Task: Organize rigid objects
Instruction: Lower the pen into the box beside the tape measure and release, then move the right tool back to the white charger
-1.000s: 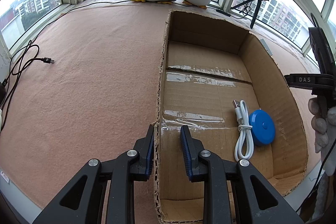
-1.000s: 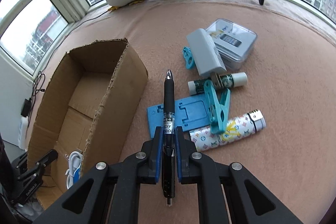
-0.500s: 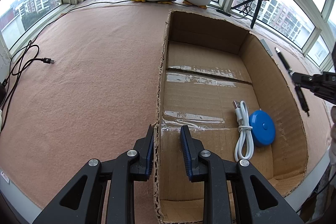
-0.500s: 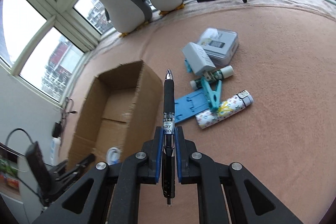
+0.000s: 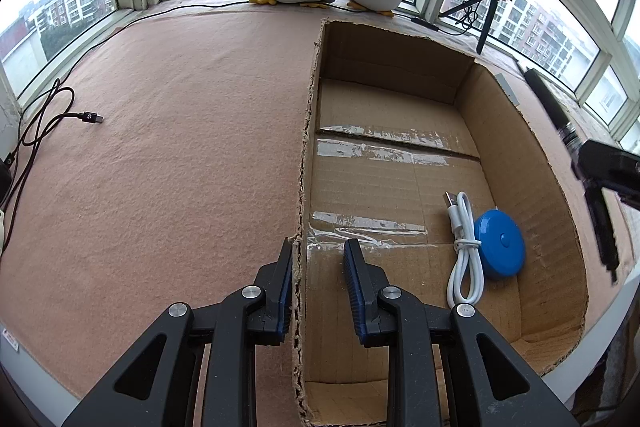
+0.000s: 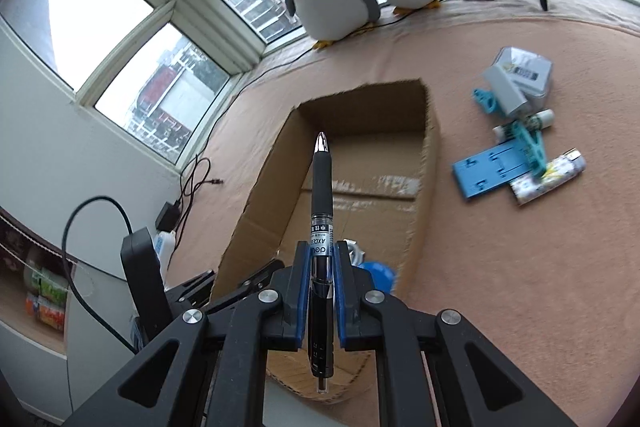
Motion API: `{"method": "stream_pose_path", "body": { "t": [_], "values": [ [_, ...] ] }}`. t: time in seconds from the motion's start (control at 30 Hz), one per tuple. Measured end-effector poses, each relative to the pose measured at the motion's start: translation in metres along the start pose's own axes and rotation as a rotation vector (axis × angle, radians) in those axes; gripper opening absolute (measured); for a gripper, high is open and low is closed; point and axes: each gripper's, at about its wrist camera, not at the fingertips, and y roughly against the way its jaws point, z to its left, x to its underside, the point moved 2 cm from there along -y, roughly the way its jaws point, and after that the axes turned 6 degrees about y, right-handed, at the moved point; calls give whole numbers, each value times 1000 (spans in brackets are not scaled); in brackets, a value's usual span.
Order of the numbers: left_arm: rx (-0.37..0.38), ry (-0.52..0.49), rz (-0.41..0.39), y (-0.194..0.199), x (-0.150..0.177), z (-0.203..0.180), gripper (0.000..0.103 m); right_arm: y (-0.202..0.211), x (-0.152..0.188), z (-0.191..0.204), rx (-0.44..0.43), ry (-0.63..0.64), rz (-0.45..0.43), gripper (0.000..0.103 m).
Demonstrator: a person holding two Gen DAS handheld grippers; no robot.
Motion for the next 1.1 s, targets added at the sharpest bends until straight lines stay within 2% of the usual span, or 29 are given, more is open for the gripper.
{"method": "stream_pose_path", "body": {
  "t": [0.3,0.4,0.43,0.47,0.73,1.0,1.1],
  "values": [
    [-1,0,-1,0,0,0,25,-15,12,16,46,68,30,12],
    [0,0,-1,0,0,0,25,-13,13,18,52,90,24,22],
    [0,0,0,0,0,0,25,-11,13,18,60,95,20,32],
    [-1,-1,1,0,0,0,25,-9,13,18,68,98,11,35],
    [0,1,-1,1,0,1,25,17,15,2,96,88,-51,35],
    [1,-1,-4,1,1,2,25,56,12,-62,257,33,-109,36],
    [-1,-3,-3,1,1,2,25,62,8,-87,352,42,-114,36]
  ]
}}
